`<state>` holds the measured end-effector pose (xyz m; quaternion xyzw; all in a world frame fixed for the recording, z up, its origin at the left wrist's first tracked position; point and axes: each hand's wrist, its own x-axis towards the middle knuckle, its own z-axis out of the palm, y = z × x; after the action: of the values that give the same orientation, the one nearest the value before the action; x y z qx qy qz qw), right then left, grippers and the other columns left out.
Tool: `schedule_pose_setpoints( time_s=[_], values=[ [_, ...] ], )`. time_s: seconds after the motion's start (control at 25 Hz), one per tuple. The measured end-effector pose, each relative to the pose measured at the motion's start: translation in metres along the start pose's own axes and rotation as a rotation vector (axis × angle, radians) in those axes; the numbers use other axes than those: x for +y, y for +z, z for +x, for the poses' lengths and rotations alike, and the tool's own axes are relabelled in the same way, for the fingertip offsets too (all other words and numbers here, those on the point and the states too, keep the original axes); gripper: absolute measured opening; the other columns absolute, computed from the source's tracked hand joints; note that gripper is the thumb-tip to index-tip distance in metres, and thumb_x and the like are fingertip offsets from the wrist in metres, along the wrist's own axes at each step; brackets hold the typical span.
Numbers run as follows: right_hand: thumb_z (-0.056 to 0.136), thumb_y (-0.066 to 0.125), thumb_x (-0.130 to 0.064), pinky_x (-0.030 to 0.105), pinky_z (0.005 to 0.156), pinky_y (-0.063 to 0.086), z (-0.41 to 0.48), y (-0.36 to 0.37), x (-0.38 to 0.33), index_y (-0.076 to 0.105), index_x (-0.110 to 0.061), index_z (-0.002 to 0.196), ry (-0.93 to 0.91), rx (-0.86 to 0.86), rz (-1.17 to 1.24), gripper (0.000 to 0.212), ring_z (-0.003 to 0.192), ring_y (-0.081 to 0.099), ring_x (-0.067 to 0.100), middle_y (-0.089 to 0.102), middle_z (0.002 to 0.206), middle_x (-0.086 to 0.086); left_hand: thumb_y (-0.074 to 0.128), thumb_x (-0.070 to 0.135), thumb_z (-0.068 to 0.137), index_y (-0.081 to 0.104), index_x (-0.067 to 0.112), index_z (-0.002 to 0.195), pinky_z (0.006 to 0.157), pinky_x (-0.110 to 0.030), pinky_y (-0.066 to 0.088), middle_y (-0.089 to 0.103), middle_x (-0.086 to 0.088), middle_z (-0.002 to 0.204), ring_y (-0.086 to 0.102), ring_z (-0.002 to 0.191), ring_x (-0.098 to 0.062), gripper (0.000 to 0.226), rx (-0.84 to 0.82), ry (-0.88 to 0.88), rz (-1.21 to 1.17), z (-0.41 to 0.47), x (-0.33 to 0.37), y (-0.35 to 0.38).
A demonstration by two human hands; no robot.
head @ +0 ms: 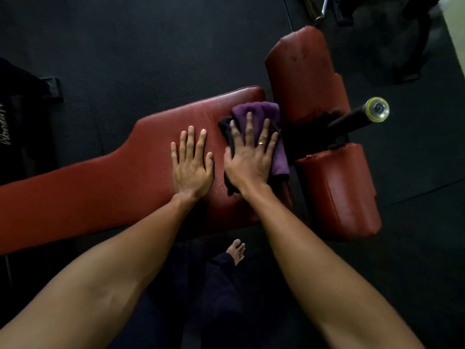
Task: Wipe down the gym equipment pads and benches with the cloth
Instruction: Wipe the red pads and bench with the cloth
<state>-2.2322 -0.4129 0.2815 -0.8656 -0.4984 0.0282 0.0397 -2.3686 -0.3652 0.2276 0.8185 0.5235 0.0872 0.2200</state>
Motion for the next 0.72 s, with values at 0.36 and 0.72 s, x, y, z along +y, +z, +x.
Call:
schedule_pose_setpoints(
  time_s=[0.36,0.72],
  values=[
    [0.091,0.055,-0.047,0.056,0.123,0.021,-0.023,-0.013,0.057,0.034,-0.033,0.159,-0.071,0.028,0.076,0.072,0.154,0.019,0.039,0.018,0.170,0.007,0.025,0.051,0.103,0.012,0.026,0.163,0.126,-0.049,-0.001,0.003,-0.004,0.171,-0.002,0.157,-0.021,0.066,-0.005,0.008,0.035,0.000,0.001,0.001],
    [0.089,0.057,-0.036,0.054,0.125,0.018,-0.080,-0.002,0.042,0.045,-0.026,0.154,-0.295,0.049,0.052,0.067,0.156,0.017,0.036,0.026,0.167,0.009,0.025,0.042,0.105,0.018,0.027,0.162,0.126,-0.053,0.002,0.008,-0.003,0.170,0.001,0.157,-0.019,0.059,-0.018,0.007,-0.048,-0.005,0.002,-0.006]
  ],
)
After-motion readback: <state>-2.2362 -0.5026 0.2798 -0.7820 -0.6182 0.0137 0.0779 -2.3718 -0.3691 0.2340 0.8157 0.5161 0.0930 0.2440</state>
